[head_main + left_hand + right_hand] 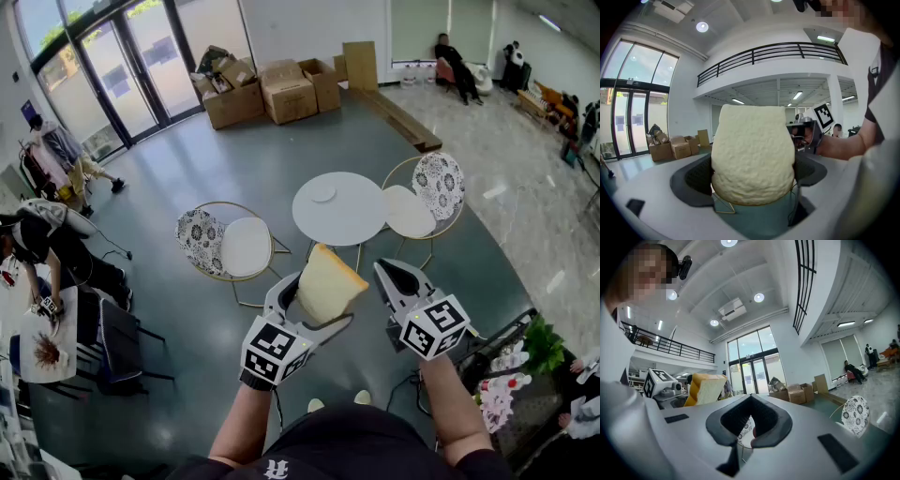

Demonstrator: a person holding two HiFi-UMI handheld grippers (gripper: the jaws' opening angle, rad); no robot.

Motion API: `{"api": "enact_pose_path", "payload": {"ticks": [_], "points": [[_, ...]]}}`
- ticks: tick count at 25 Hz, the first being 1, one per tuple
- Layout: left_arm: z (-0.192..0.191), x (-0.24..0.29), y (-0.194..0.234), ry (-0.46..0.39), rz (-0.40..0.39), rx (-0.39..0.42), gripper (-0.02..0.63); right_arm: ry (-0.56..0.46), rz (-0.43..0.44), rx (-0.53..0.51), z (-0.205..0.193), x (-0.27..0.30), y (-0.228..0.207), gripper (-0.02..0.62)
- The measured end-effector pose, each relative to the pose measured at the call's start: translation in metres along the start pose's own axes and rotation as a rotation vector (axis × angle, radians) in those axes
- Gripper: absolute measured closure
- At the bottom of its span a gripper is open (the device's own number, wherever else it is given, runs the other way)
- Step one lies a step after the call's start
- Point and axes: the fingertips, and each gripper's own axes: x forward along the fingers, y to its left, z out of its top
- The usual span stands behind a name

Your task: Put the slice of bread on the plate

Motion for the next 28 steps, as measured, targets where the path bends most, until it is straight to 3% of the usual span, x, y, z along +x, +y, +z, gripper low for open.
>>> {"api": "enact_pose_path", "payload": {"ticks": [18,28], "points": [[0.003,0.014,0.009,-0.007,-0.004,-0.019,0.084,-0.027,-0.021,0.022,0.008,0.009,-0.011,0.591],[-0.005,0.031,0.02,0.016,0.032,-0.046,0.084,-0.015,-0.031,0.032,0.0,0.016,-0.027,0.589]]}}
